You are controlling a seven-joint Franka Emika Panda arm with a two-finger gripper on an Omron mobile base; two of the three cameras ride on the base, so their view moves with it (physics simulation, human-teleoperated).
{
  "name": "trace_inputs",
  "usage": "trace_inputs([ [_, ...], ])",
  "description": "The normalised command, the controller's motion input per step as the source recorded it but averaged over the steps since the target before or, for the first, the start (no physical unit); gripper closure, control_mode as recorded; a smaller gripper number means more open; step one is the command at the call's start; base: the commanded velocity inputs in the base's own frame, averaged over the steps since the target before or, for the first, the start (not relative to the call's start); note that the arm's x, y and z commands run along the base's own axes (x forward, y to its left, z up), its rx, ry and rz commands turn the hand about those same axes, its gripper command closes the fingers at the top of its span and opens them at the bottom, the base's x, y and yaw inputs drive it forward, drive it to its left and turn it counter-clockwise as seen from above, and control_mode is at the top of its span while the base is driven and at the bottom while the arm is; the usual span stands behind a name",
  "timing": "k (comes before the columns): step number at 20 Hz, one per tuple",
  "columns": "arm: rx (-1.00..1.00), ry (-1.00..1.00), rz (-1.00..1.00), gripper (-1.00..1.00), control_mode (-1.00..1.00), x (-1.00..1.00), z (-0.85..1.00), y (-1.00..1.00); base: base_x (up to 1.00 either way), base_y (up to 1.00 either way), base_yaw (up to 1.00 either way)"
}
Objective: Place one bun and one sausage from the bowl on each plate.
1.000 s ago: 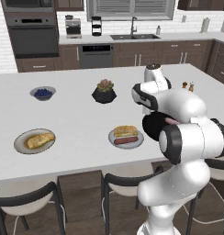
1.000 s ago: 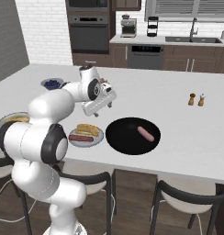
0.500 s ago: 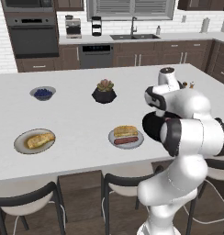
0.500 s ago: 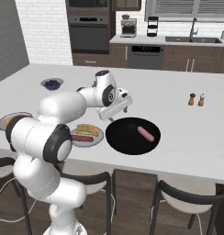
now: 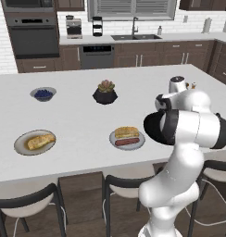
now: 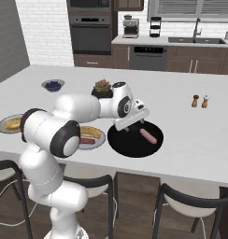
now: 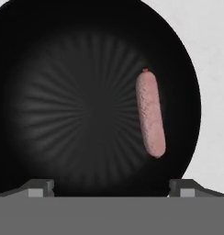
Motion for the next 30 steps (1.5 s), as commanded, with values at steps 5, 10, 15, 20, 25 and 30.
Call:
trace_inputs([
  [5,0.00,0.00,-0.09,-1.00,-1.00,0.18,-0.36,-0.36,0.00,0.00,0.00],
  [10,0.00,0.00,-0.03,-1.00,-1.00,0.28,-0.44,-0.17,0.00,0.00,0.00],
  [15,0.00,0.00,0.00,-1.00,-1.00,0.44,-0.31,-0.04,0.00,0.00,0.00],
  [20,0.03,0.00,0.00,-1.00,-1.00,0.50,-0.09,-0.15,0.00,0.00,0.00],
  [25,0.07,0.00,0.00,-1.00,-1.00,0.39,-0.16,-0.28,0.00,0.00,0.00],
  [30,0.03,-0.02,0.00,-1.00,-1.00,0.12,-0.27,-0.05,0.00,0.00,0.00],
])
